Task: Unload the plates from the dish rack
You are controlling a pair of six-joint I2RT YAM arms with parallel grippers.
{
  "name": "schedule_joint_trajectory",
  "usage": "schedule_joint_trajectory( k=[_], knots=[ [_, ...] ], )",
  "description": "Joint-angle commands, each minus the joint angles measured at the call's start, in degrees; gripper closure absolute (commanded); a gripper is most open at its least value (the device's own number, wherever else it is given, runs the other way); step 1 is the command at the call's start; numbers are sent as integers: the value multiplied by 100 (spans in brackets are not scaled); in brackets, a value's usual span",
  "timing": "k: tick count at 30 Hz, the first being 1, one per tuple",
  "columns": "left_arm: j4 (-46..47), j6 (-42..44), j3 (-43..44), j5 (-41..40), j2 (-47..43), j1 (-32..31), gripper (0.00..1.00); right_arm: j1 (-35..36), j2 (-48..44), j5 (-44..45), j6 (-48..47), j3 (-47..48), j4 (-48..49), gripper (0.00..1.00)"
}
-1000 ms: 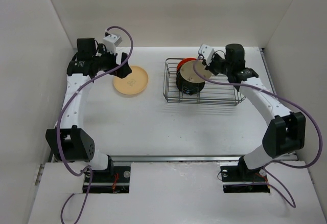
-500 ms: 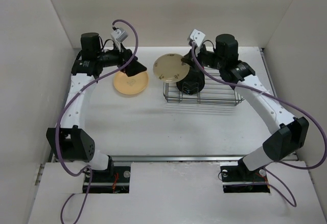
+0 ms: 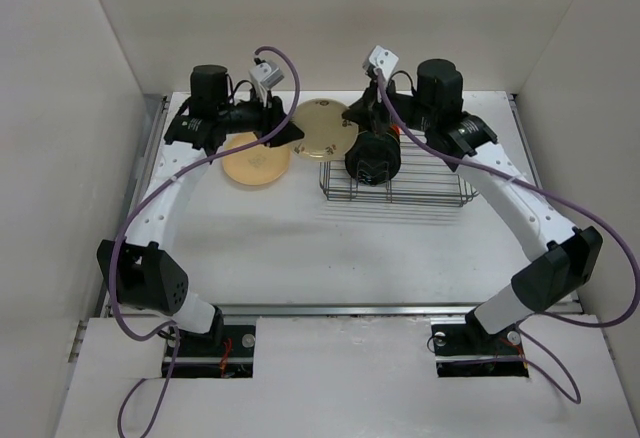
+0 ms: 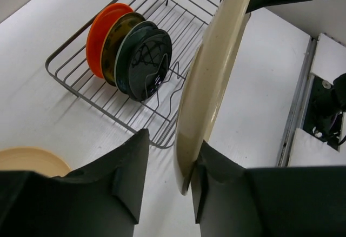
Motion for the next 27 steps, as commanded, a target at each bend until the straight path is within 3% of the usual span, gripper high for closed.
schedule_joint_trajectory(
  k=[1, 5, 6, 7, 8, 9, 12, 17, 18, 21, 27],
  knots=[
    [54, 148, 164, -358, -92, -44, 71, 124, 41, -212, 216, 246, 333, 100],
    [54, 200, 164, -569, -144, -97, 83, 124, 41, -212, 216, 184, 333, 100],
    [54, 200, 164, -622, -144, -97, 90, 124, 41, -212, 216, 184, 333, 94],
    [54, 200, 164, -674, -144, -97, 95, 176, 41, -212, 216, 184, 333, 83],
    [54, 200, 164, -675, -144, -97, 99, 176, 41, -212, 216, 184, 333, 53],
    [54, 148, 112, -858, -144, -97, 100, 176, 41, -212, 268, 184, 333, 41],
    [115, 34, 42, -1008, -144, -19, 100, 176, 41, -63, 268, 44, 386, 22],
    [230, -353, -249, -957, -144, 455, 100, 176, -90, 482, 216, -79, 439, 11],
    [82, -406, -336, -956, -83, 656, 100, 176, -91, 587, 155, -149, 500, 5],
    [-296, -301, -521, -658, -21, 1000, 100, 176, -213, 1324, 154, -150, 500, 0],
    [-1676, 972, -934, -587, 619, 1458, 100, 71, -372, 2459, 154, -325, 562, 0]
  ],
)
